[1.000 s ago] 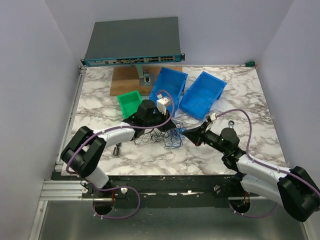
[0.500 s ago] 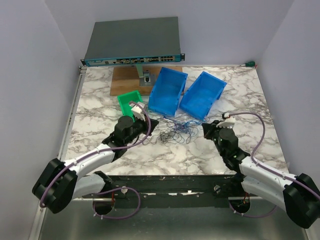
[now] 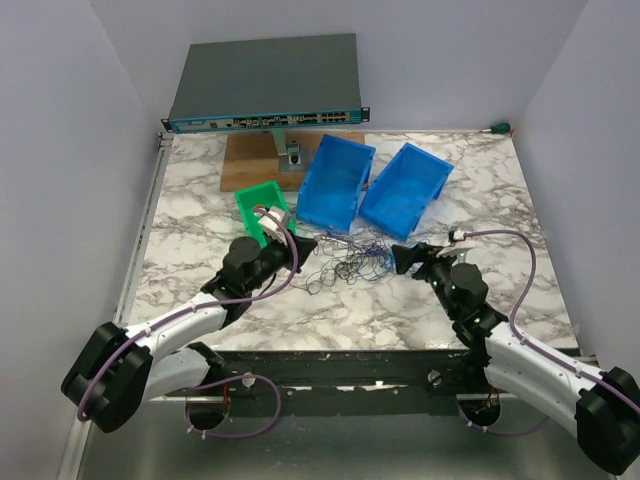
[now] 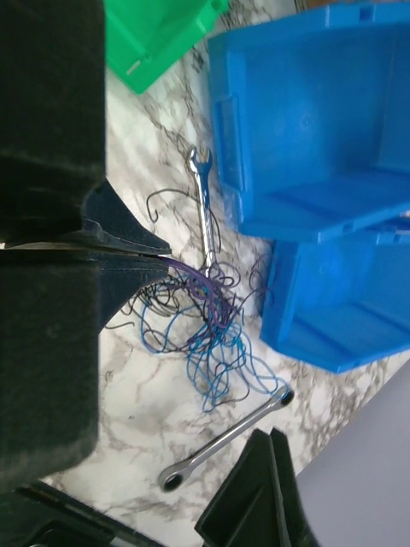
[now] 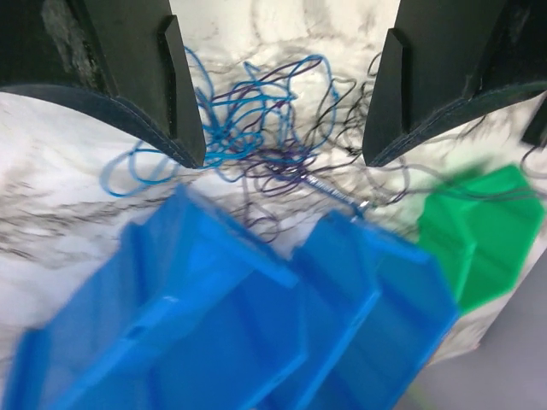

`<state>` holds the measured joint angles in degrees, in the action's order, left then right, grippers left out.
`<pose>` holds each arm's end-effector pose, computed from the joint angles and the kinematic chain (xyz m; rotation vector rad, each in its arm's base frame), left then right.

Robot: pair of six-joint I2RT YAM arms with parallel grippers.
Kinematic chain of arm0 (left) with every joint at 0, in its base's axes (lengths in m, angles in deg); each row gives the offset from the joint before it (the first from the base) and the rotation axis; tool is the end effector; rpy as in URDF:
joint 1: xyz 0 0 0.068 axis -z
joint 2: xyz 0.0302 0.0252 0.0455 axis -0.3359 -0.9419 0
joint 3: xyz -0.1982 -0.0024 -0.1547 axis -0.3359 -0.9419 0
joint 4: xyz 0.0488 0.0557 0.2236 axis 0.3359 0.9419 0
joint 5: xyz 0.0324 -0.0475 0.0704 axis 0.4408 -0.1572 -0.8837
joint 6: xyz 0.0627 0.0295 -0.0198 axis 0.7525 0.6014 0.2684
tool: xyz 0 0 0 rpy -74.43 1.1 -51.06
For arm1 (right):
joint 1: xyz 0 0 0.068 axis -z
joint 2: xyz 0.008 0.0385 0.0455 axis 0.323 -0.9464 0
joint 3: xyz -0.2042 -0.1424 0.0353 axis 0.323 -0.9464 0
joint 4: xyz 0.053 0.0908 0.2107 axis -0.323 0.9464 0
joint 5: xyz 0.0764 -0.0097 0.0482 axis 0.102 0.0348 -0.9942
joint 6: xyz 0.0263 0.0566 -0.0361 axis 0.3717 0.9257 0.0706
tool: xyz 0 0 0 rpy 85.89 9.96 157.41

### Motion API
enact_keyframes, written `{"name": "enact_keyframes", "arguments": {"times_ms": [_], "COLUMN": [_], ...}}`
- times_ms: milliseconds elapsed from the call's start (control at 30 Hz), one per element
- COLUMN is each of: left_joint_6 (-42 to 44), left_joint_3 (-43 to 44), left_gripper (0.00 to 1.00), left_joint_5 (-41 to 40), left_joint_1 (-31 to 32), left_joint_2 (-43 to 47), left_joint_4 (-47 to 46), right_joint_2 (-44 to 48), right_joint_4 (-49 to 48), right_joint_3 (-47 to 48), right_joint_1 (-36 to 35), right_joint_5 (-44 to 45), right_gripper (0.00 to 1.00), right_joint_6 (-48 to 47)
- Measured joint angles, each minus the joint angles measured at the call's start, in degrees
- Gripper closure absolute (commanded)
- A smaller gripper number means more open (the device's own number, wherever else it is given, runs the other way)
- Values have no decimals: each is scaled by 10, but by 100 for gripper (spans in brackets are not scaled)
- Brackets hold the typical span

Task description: Untangle the cables

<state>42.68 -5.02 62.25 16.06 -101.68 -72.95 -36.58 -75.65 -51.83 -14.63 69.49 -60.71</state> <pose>0.1946 -0.1489 0.2229 0.2961 1.7229 -0.8653 0.1706 0.0879 0.1959 0.1291 1.6937 0.4544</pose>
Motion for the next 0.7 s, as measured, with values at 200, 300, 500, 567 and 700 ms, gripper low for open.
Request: {"name": "enact_keyframes", "arguments": {"times_ms": [200, 300, 500, 567, 700], "left_joint_6": [9, 14, 18, 19, 12], "left_joint_3": [1, 5, 11, 14, 38], "left_gripper": [100, 100, 100, 100, 100], "left_joint_5": [79, 108, 162, 172, 196], "left_joint_1": [5, 12, 20, 23, 33], "left_joint_2": [-10, -10, 16, 30, 62], "left_joint_4": [-28, -38, -35, -26, 9], "right_joint_2": [-19, -36, -62, -71, -107], "right_joint_4": [-57, -86, -131, -146, -172], "right_joint_3": [-8, -9, -9, -9, -9], "right_joint_1": [0, 0, 0, 0, 0], "right_joint_5": [-142, -202, -305, -331, -367], "right_gripper": [14, 14, 10, 10, 10], "right_joint_6": [-34, -46, -55, -56, -55]}}
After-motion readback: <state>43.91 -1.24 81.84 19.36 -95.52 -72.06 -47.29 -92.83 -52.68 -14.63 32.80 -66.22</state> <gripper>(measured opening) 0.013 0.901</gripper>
